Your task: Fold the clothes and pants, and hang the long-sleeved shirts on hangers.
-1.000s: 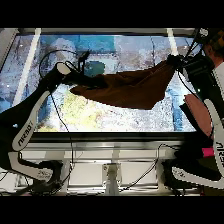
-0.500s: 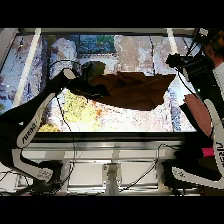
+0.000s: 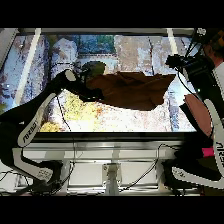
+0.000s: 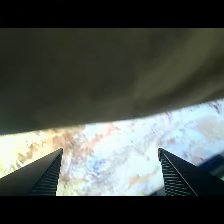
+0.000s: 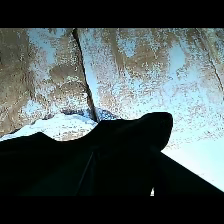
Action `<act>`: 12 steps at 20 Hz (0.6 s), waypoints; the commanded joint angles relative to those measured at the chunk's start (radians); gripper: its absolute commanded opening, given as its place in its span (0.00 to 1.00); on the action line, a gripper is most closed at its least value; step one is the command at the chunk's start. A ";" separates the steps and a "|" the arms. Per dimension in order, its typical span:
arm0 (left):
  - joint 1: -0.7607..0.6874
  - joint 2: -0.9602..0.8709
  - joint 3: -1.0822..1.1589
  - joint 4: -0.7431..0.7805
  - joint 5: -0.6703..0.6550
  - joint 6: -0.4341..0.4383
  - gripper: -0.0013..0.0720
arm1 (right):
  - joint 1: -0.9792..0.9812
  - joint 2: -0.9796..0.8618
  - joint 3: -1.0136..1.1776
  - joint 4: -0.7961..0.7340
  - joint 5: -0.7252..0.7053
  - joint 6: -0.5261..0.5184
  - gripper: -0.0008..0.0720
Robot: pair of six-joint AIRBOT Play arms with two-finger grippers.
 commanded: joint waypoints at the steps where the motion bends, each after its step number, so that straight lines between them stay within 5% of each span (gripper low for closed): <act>1: -0.031 -0.035 0.000 0.019 0.077 -0.053 0.90 | -0.001 -0.001 0.000 0.001 0.000 -0.003 0.54; 7: -0.067 -0.057 0.000 0.019 0.334 -0.068 0.86 | -0.001 -0.001 0.000 0.001 0.001 -0.003 0.54; 12: -0.065 -0.072 0.000 0.019 0.431 -0.077 0.16 | -0.001 -0.001 0.000 0.002 0.001 -0.003 0.54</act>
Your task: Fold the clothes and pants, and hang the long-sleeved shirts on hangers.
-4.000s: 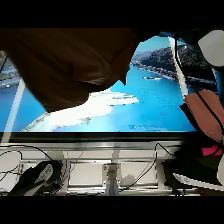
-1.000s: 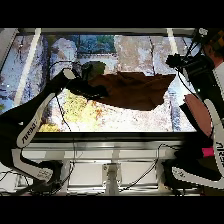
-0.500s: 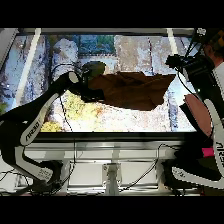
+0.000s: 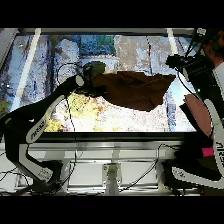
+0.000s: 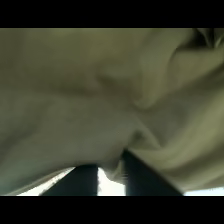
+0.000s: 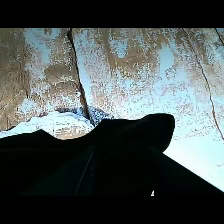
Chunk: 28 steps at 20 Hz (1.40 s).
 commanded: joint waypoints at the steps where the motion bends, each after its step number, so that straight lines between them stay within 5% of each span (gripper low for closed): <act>1: -0.002 -0.008 0.000 0.001 0.097 -0.010 0.05 | 0.000 -0.001 0.000 0.001 0.000 0.000 0.54; 4: 0.001 0.000 0.002 0.001 0.125 -0.008 0.04 | 0.000 -0.001 0.000 0.001 0.003 0.000 0.54; 7: 0.018 0.073 0.002 0.002 0.119 0.083 0.04 | 0.000 -0.001 0.000 0.000 0.011 0.000 0.54; 14: 0.129 0.505 0.002 0.052 -0.048 0.248 0.04 | 0.000 0.000 0.000 0.005 0.154 -0.051 0.53; 15: 0.140 0.567 0.002 0.105 -0.073 0.254 0.04 | 0.001 0.000 0.000 0.014 0.175 -0.085 0.50; 18: 0.169 0.728 0.002 0.312 -0.146 0.253 0.04 | 0.000 0.000 0.000 0.059 0.241 -0.146 0.17; 23: 0.198 0.732 0.002 0.462 -0.324 0.235 0.04 | 0.001 0.000 0.000 0.160 0.253 -0.209 0.10; 28: 0.200 0.526 0.002 0.483 -0.176 0.236 0.04 | 0.001 0.000 0.000 0.240 0.249 -0.283 0.04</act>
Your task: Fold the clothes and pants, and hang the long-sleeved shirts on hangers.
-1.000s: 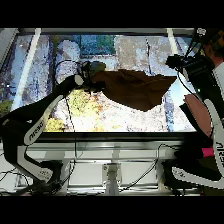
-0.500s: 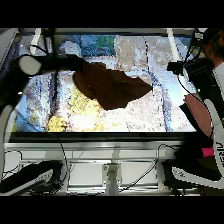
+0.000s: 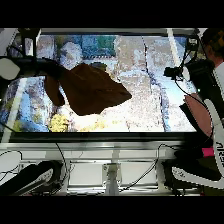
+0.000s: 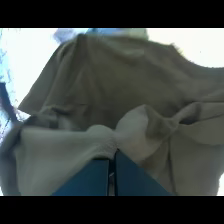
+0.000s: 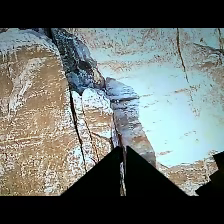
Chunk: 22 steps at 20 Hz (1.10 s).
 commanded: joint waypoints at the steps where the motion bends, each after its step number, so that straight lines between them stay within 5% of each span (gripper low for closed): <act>1: 0.004 -0.142 0.000 0.033 0.124 -0.001 0.04 | 0.001 0.000 0.000 0.087 -0.001 -0.107 0.03; 9: 0.002 -0.292 0.000 0.023 0.244 0.018 0.04 | 0.001 -0.002 -0.001 0.471 -0.011 -0.519 0.03; 10: 0.010 -0.287 0.000 0.042 0.243 0.017 0.12 | 0.001 -0.008 -0.001 0.518 -0.010 -0.544 0.14; 11: 0.021 -0.280 0.000 0.044 0.235 0.017 0.32 | 0.001 -0.020 -0.005 0.562 -0.011 -0.548 0.51; 12: 0.032 -0.272 0.000 0.045 0.223 0.017 0.61 | 0.001 -0.039 -0.008 0.583 -0.008 -0.549 0.71; 13: 0.044 -0.262 0.000 0.046 0.203 0.017 0.86 | 0.000 -0.066 -0.010 0.591 -0.003 -0.548 0.70; 14: 0.057 -0.251 0.000 0.046 0.183 0.017 0.90 | 0.001 -0.100 -0.010 0.595 0.005 -0.548 0.70; 17: 0.108 -0.203 0.000 0.047 0.089 0.017 0.89 | 0.000 -0.203 -0.010 0.685 0.008 -0.612 0.57; 22: 0.225 -0.119 0.000 0.045 0.022 -0.028 0.89 | 0.000 -0.370 0.086 0.897 0.004 -0.766 0.57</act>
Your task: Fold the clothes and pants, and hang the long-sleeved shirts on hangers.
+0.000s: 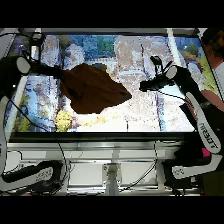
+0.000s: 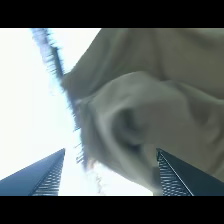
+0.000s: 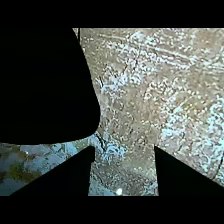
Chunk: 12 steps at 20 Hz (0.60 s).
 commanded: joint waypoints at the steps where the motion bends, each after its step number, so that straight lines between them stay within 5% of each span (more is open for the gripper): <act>1: 0.076 0.053 0.000 0.000 -0.043 -0.032 0.89 | 0.000 -0.134 0.108 0.144 0.019 -0.095 0.57; 7: 0.106 0.080 0.000 0.000 -0.050 -0.032 0.89 | 0.003 -0.369 0.418 0.201 0.190 -0.094 0.57; 12: 0.106 0.080 0.000 0.000 -0.057 -0.032 0.89 | 0.042 -0.447 0.483 0.193 0.195 -0.094 0.57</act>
